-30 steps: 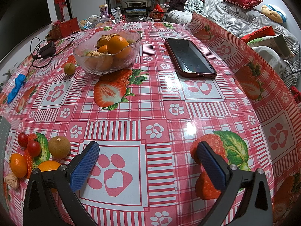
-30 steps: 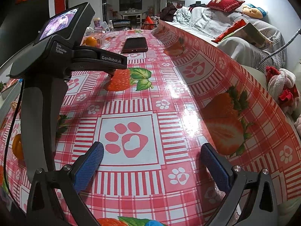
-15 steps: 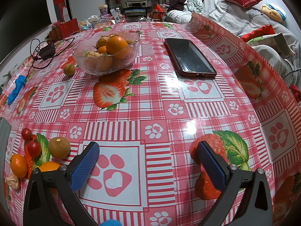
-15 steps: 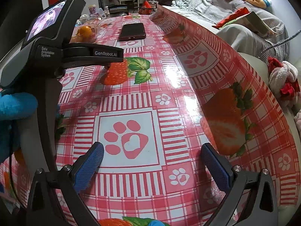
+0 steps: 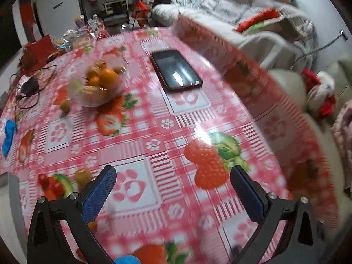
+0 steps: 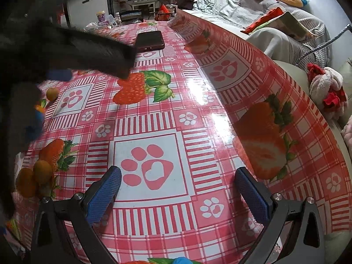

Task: Organize fruits
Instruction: 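Move both grippers toward the fruits scattered on the tablecloth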

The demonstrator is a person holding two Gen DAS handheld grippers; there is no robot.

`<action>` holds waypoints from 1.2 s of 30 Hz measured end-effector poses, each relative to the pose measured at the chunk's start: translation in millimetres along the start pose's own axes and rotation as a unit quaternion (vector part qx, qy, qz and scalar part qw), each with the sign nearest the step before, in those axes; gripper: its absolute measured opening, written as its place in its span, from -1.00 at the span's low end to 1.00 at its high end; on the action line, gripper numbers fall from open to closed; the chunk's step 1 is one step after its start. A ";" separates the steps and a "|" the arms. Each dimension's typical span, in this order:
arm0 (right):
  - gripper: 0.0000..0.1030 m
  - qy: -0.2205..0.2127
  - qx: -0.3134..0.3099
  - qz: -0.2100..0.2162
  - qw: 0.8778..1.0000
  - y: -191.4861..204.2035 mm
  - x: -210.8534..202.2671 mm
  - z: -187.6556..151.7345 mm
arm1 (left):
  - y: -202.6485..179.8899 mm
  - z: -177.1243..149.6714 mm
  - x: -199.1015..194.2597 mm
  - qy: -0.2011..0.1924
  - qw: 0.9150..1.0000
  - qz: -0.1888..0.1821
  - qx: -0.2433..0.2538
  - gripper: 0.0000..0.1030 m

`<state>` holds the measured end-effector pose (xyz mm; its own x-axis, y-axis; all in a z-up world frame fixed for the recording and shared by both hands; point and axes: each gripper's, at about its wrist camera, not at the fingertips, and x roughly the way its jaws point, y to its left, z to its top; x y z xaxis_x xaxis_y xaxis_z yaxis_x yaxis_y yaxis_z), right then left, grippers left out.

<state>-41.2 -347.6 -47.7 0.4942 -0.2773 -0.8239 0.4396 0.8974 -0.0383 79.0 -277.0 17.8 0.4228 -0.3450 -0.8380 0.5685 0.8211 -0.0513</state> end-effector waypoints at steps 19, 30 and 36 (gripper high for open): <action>1.00 0.046 -0.039 0.131 0.990 69.2 -37.2 -7.5 | 153.7 -167.5 -47.6 0.045 0.991 0.080 -0.092 1.00; 1.00 0.078 -0.084 0.121 0.986 114.8 -25.7 -18.0 | 190.1 -156.0 -37.8 0.012 0.990 0.111 -0.091 1.00; 1.00 0.077 -0.093 0.105 0.987 128.2 -21.3 -18.1 | 184.0 -157.3 -34.8 -0.002 0.986 0.117 -0.120 1.00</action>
<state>-9.0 -220.5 -45.3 0.4343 -0.0358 -0.9000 0.1871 0.9810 0.0512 57.8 -42.4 -47.9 0.5256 -0.1352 -0.8399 0.2727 0.9620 0.0157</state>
